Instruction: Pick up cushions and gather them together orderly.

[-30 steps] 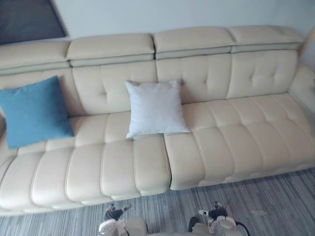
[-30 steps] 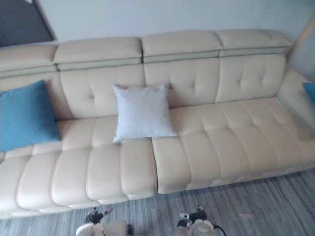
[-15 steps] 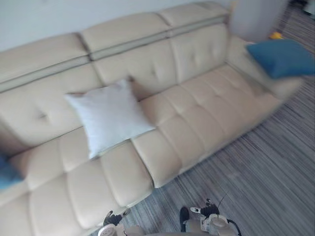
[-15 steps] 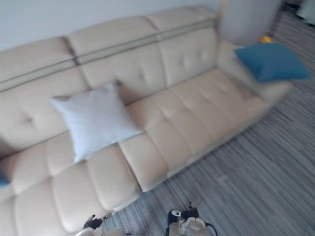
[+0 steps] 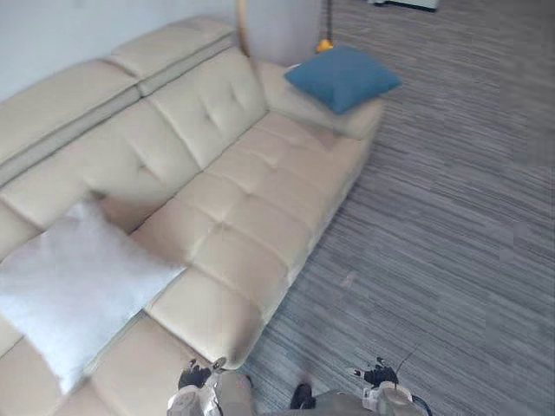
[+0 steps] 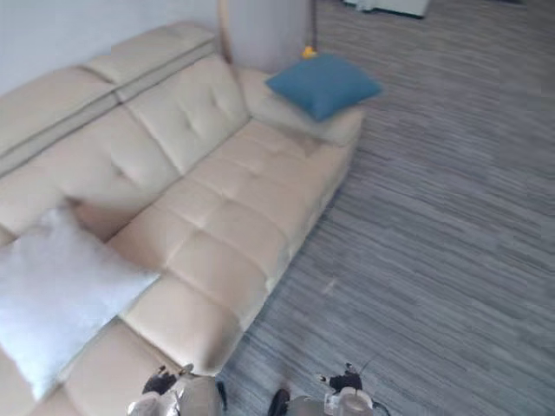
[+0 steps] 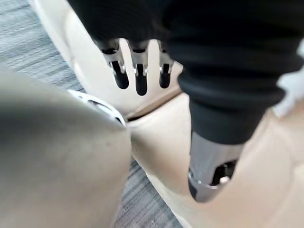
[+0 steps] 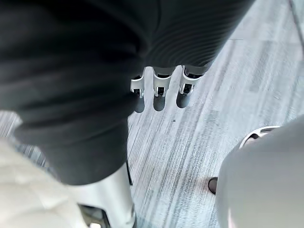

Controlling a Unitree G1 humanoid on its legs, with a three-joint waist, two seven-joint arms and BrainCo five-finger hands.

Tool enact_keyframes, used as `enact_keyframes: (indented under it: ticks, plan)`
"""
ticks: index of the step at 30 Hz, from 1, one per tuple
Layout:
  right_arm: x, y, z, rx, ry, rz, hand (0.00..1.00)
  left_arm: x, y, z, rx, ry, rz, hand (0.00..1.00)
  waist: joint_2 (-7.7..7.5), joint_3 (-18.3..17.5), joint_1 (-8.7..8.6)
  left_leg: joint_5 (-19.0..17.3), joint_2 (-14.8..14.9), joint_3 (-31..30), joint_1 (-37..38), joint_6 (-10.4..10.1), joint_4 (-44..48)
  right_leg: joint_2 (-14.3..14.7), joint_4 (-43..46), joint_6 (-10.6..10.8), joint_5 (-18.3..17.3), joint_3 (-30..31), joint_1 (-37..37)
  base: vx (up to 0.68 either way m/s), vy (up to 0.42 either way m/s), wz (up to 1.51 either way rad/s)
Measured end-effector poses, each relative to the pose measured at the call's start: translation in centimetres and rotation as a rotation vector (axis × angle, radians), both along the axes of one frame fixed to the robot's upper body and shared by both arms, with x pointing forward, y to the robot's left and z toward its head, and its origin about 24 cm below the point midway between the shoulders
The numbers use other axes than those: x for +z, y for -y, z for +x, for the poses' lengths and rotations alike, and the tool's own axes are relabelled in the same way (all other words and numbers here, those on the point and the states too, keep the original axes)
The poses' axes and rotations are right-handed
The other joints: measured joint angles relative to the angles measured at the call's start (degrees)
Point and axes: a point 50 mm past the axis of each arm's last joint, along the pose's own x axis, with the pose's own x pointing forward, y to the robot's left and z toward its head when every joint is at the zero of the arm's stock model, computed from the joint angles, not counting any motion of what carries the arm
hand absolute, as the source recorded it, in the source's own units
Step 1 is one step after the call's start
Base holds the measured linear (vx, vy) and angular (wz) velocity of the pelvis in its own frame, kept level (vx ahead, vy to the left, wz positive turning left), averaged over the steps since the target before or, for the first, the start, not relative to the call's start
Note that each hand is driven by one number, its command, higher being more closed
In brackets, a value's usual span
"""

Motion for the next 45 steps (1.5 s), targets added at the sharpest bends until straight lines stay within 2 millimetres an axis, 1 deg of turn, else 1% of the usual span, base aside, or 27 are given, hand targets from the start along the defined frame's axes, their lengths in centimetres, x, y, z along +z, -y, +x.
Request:
enact_keyframes:
  ticks: [3, 4, 5, 6, 8, 10, 11, 13, 15, 18, 20, 22, 23, 24, 26, 27, 28, 31, 33, 35, 36, 37, 39, 40, 41, 42, 45]
  plan:
    - [0.1, -0.3, 0.6, 0.025, 0.009, -0.001, 0.00, 0.1, 0.8, 0.5, -0.001, 0.023, -0.014, 0.00, 0.19, 0.03, 1.75, 0.62, -6.32, -10.06, -0.94, -0.57, -12.98, 1.54, -0.94, 0.83, 0.96, 6.55, 0.68, 0.25, 0.121, -1.37]
    - [0.2, -0.6, 0.7, 0.029, 0.011, 0.001, 0.00, 0.1, 0.9, 0.4, 0.001, 0.023, -0.020, 0.00, 0.48, -0.25, 1.76, 4.23, -7.24, -13.24, -0.80, 1.56, -17.52, 2.57, -1.21, 1.83, 0.52, 9.28, 1.19, 0.34, 0.175, -1.28]
    - [0.2, -0.7, 0.7, 0.029, 0.010, 0.004, 0.00, 0.1, 1.0, 0.4, 0.001, 0.023, -0.020, 0.00, 0.49, -0.34, 1.81, 5.81, -7.22, -13.31, -0.41, 1.72, -17.57, 2.89, -1.19, 2.10, 0.32, 10.34, 1.57, 0.32, 0.161, -1.23]
    - [0.1, -1.6, 0.7, 0.029, 0.010, 0.027, 0.00, 0.1, 0.6, 0.4, 0.001, 0.022, -0.013, 0.00, -0.87, -0.96, 2.49, 5.95, -6.87, -10.64, 1.28, 2.23, -17.74, 3.04, -0.78, 3.29, -0.75, 14.53, 1.95, 0.47, 0.199, -1.34]
    - [-0.1, -2.5, 0.2, 0.025, 0.001, 0.051, 0.00, 0.1, 0.2, 0.3, 0.002, 0.022, -0.002, 0.00, -2.47, -1.87, 3.61, 4.09, -5.48, -4.86, 2.75, 3.05, -18.19, 1.88, 3.76, 6.58, -2.95, 17.12, 0.59, 0.41, 0.173, -1.35]
    - [-0.2, -2.8, 0.1, 0.036, -0.001, 0.057, 0.00, 0.0, 0.4, 0.2, -0.013, 0.003, -0.006, 0.00, -2.92, -1.80, 4.16, 2.96, -5.51, -0.56, 8.38, 4.62, -20.37, -2.79, 16.37, 15.00, -2.94, 11.28, -2.71, 0.34, 0.206, -1.11]
    - [-0.2, -2.8, 0.1, 0.037, -0.001, 0.058, 0.00, -0.1, 0.4, 0.2, -0.015, 0.000, -0.007, 0.00, -2.87, -1.79, 4.16, 2.85, -5.52, -0.16, 9.33, 4.82, -20.95, -3.66, 19.03, 15.57, -2.81, 9.88, -3.48, 0.33, 0.200, -0.77]
    - [-0.1, -2.8, 0.2, 0.046, 0.000, 0.056, 0.00, -0.2, 0.6, 0.4, -0.029, -0.021, -0.013, 0.00, -2.36, -1.47, 4.02, 2.72, -5.10, 0.32, 13.96, 5.04, -23.16, -8.92, 28.46, 13.46, -3.99, 1.66, -6.39, 0.26, 0.104, -0.49]
    - [-0.2, -2.8, 0.1, 0.054, -0.003, 0.052, 0.00, -0.3, 0.7, 0.2, -0.030, -0.032, -0.016, 0.00, -1.39, -0.88, 3.92, 2.69, -4.03, 0.61, 18.21, 5.09, -26.35, -10.53, 27.18, 11.06, -5.32, -1.29, -6.56, 0.23, -0.002, -0.26]
    - [-0.2, -2.6, 0.2, 0.046, -0.003, 0.046, 0.00, -0.2, 0.7, 0.6, -0.064, -0.027, -0.005, 0.00, -1.61, -0.93, 3.46, 2.69, -2.01, 0.63, 22.13, 5.06, -30.69, -11.55, 19.75, 11.25, -4.53, -2.07, -10.48, 0.20, -0.069, -0.11]
    - [-0.1, -2.2, 0.4, 0.038, 0.002, 0.040, 0.00, -0.3, 0.7, 0.4, -0.079, -0.035, 0.000, 0.00, -1.75, -0.95, 3.00, 2.61, -1.83, 0.60, 23.06, 4.75, -31.91, -11.74, 13.17, 11.36, -1.02, -0.99, -12.03, 0.21, -0.160, 0.03]
    - [-0.3, -1.8, -0.3, 0.012, -0.019, 0.039, 0.00, -0.4, 0.2, -0.4, -0.085, -0.057, 0.018, 0.00, -3.24, -1.73, 1.90, 0.73, -2.95, -0.60, 25.44, 1.55, -32.95, -12.41, 6.85, 9.69, 6.73, 1.45, -12.00, 0.31, -0.277, 0.32]
    - [-0.3, -1.6, -0.3, 0.006, -0.017, 0.037, 0.00, -0.5, 0.2, -0.7, -0.084, -0.066, 0.020, 0.00, -3.09, -2.12, 1.42, -0.36, -2.43, -1.22, 25.79, 0.76, -33.02, -11.92, 8.06, 10.35, 6.64, 1.94, -12.17, 0.32, -0.299, 0.40]
    - [-0.1, -1.2, 0.2, 0.011, -0.007, 0.026, 0.00, -0.6, 0.4, -1.0, -0.081, -0.071, 0.015, 0.00, -1.96, -2.48, 1.31, -0.82, -0.70, -2.05, 25.78, 0.23, -31.00, -10.73, 8.98, 9.34, 4.83, 0.52, -11.64, 0.30, -0.312, 0.45]
    - [-0.1, -1.2, 0.3, 0.013, -0.003, 0.024, 0.00, -0.4, 0.5, -0.6, -0.044, -0.044, 0.004, 0.00, -0.50, -2.01, 0.69, -0.16, 1.23, -5.13, 16.53, 0.68, -11.40, -8.79, 7.84, 8.13, 2.87, -1.97, -9.14, 0.30, -0.318, 0.33]
    - [-0.1, -0.9, 0.3, 0.011, -0.003, 0.019, 0.00, -0.3, 0.9, -0.4, -0.009, -0.025, -0.011, 0.00, 1.44, -1.41, 1.43, 3.71, 3.28, -6.55, 10.81, 2.84, 1.34, -6.39, 7.00, 6.91, 2.13, -2.90, -7.11, 0.30, -0.271, -0.12]
    - [0.1, -0.9, 0.8, 0.010, 0.011, 0.020, 0.00, -0.2, 0.9, -0.2, -0.006, -0.012, -0.012, 0.00, 2.02, -0.71, 1.99, 7.37, 5.57, -6.80, 5.93, 3.17, 11.85, -4.38, 6.53, 5.14, 0.70, -3.24, -4.52, 0.31, -0.245, -0.21]
    - [-0.1, -1.5, 0.5, 0.000, 0.001, 0.040, 0.00, 0.4, 0.5, 0.9, -0.033, 0.025, 0.011, 0.00, 0.03, 0.28, 1.93, 3.65, 5.10, -2.47, -0.13, 1.38, 13.33, -3.76, 2.19, 4.03, -1.52, -3.59, 2.64, 0.39, -0.213, 0.03]
    - [0.0, -1.4, 0.6, -0.018, 0.004, 0.046, 0.00, 0.6, 0.5, 1.2, -0.036, 0.042, 0.013, 0.00, -0.77, 0.20, 1.98, 2.59, 3.83, 1.81, -2.02, 1.84, 4.55, -3.91, -1.26, 5.06, -0.88, -4.10, 5.52, 0.30, -0.084, 0.19]
    - [0.3, -1.1, 1.2, -0.031, 0.024, 0.030, 0.00, 0.6, 0.8, 1.4, -0.037, 0.049, 0.008, 0.00, -0.74, 0.34, 2.08, 4.05, 0.63, 7.29, -2.81, 2.80, -13.97, -3.92, -5.47, 5.25, -0.84, -4.54, 8.47, 0.36, -0.025, 0.15]
    - [0.3, -1.1, 1.3, -0.031, 0.027, 0.027, 0.00, 0.6, 0.8, 1.5, -0.038, 0.053, 0.005, 0.00, -0.79, 0.44, 2.23, 5.36, -0.02, 8.48, -3.03, 3.07, -17.47, -3.90, -6.29, 5.37, -0.90, -4.53, 9.31, 0.43, 0.045, -0.09]
    - [0.3, -1.2, 1.4, -0.031, 0.028, 0.030, 0.00, 0.7, 1.0, 1.8, -0.041, 0.061, 0.002, 0.00, -1.04, 0.46, 3.56, 11.38, -1.63, 9.80, -2.64, 4.18, -25.35, -3.77, -8.37, 6.72, -1.47, -3.67, 11.60, 0.45, 0.067, -0.23]
    - [0.3, -1.5, 1.4, -0.030, 0.027, 0.038, 0.00, 0.7, 1.1, 1.9, -0.041, 0.066, -0.002, 0.00, -1.73, -0.07, 4.68, 14.74, -2.37, 10.08, -1.69, 6.77, -25.07, -4.11, -9.50, 7.83, -2.26, -1.65, 13.24, 0.59, 0.122, -0.44]
    - [0.3, -2.7, 1.7, -0.016, 0.034, 0.066, 0.00, 0.8, 0.5, 2.0, -0.043, 0.064, 0.013, 0.00, -3.49, -0.76, 4.85, 11.81, -2.65, 11.95, -1.46, 7.46, -23.41, -5.71, -7.57, 8.07, -2.37, 0.46, 12.60, 0.52, 0.114, -0.40]
    - [0.4, -2.8, 1.8, -0.010, 0.037, 0.068, 0.00, 0.8, 0.5, 2.0, -0.045, 0.063, 0.014, 0.00, -3.54, -0.75, 4.86, 11.06, -2.61, 12.26, -1.05, 7.55, -23.03, -5.97, -5.97, 8.10, -2.35, 1.04, 12.26, 0.42, 0.100, -0.32]
    - [0.3, -2.6, 1.7, -0.012, 0.036, 0.065, 0.00, 0.8, 0.5, 1.9, -0.049, 0.058, 0.015, 0.00, -3.56, -0.73, 4.95, 9.40, -2.53, 12.84, 0.30, 7.86, -22.41, -6.82, -0.37, 8.53, -2.49, 1.92, 10.67, 0.39, 0.136, -0.25]
    - [0.0, -2.4, 0.7, -0.016, 0.015, 0.067, 0.00, 0.4, 0.6, 1.7, -0.116, 0.017, 0.025, 0.00, -3.41, -0.46, 4.31, 5.17, -3.81, 12.67, 8.67, 8.55, -22.81, -11.30, 31.84, 14.64, 1.18, 3.65, 0.85, 0.53, 0.139, -0.03]
